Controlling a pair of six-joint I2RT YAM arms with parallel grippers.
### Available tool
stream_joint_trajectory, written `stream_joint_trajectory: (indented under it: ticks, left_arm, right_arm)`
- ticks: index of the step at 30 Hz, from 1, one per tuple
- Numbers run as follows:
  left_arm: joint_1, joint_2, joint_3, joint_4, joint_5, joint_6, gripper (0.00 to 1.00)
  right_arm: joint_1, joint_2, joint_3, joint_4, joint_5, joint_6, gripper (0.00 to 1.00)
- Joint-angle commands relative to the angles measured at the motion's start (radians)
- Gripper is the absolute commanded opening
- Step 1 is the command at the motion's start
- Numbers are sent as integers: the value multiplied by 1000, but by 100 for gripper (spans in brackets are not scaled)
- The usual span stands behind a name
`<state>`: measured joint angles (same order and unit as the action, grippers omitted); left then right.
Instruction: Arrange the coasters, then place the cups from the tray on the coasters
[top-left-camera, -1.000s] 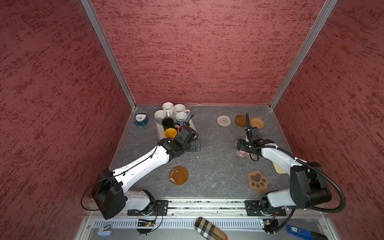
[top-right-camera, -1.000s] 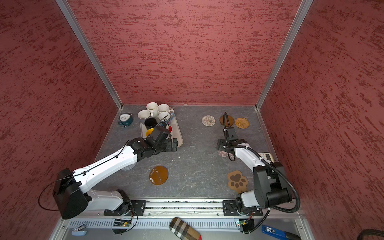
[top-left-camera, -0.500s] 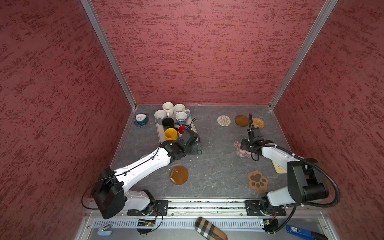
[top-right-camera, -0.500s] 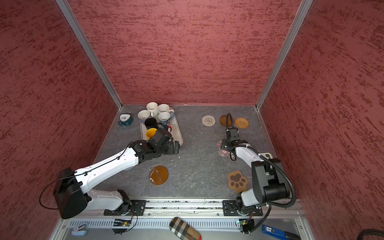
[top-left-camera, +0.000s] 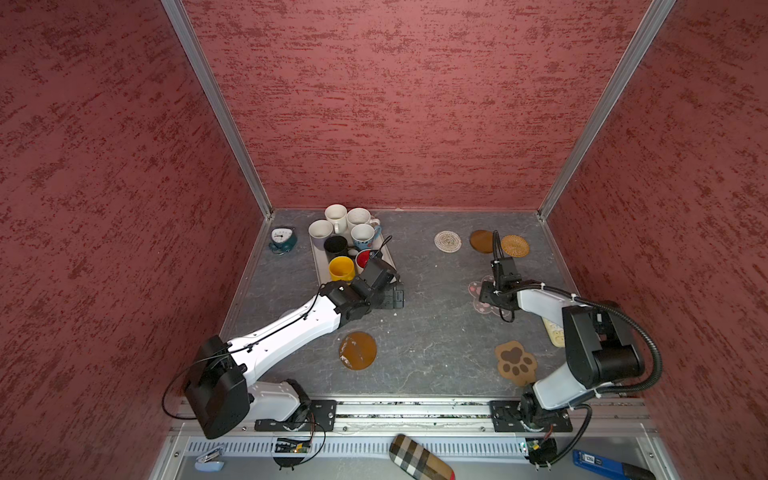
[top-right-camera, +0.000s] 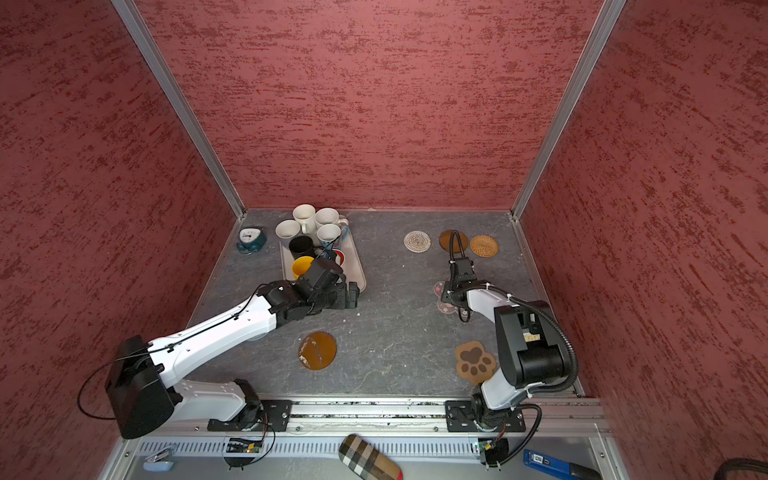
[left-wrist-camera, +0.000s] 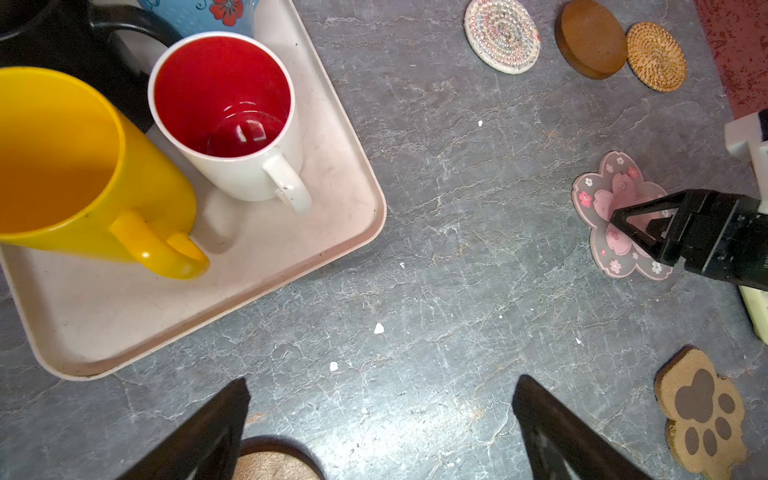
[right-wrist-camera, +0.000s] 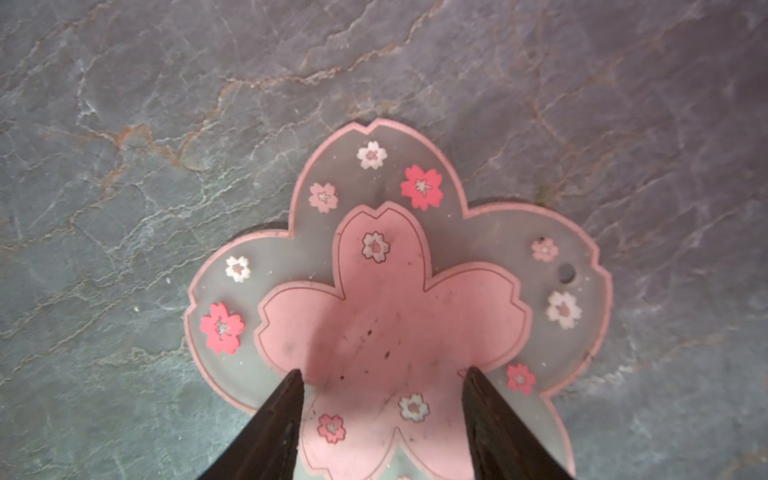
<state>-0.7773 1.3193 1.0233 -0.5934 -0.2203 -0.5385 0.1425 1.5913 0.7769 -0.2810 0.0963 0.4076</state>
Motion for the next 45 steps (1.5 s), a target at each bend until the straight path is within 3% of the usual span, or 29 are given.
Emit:
stream_joint_trajectory:
  ticks: [1, 17, 24, 30, 37, 45]
  left_arm:
    - [0, -39, -23, -1, -24, -4, 100]
    - [34, -119, -111, 33, -13, -32, 100]
    - [34, -111, -108, 44, -4, -26, 100]
    - [33, -86, -90, 73, 22, -18, 100]
    - [18, -55, -71, 87, 25, 2, 99]
    - [21, -55, -77, 75, 25, 5, 99]
  right_arm:
    - [15, 63, 4, 55, -71, 26, 62]
    - [141, 238, 220, 19, -105, 57, 63]
    - [124, 126, 222, -21, -83, 38, 71]
    - [37, -32, 138, -78, -152, 24, 75]
    - [-90, -178, -5, -87, -181, 8, 89]
    - [-194, -164, -64, -21, -205, 45, 91]
